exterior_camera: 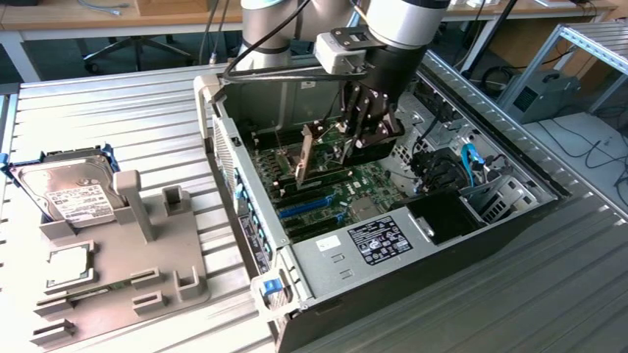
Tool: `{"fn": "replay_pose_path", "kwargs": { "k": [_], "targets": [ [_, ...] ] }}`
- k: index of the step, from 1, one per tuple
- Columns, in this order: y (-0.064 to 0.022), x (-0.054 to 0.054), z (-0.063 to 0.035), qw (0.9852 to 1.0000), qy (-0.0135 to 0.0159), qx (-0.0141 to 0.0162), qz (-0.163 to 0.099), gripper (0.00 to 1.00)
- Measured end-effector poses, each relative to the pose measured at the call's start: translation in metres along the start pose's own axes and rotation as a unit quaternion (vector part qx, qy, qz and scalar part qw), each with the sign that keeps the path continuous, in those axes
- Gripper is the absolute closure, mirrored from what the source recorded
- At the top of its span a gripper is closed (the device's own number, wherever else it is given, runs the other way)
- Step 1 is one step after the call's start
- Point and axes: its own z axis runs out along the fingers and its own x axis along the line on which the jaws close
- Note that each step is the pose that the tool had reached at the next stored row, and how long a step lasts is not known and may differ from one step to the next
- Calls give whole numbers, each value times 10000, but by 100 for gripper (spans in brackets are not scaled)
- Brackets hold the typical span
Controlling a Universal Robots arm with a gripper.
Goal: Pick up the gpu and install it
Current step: 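Insert the gpu into the slot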
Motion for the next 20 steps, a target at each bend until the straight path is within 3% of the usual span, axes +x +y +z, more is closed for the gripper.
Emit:
{"fn": "replay_pose_path", "kwargs": {
  "k": [20],
  "targets": [
    [183, 9, 106, 10000, 0, 0, 0, 73]
  ]
}}
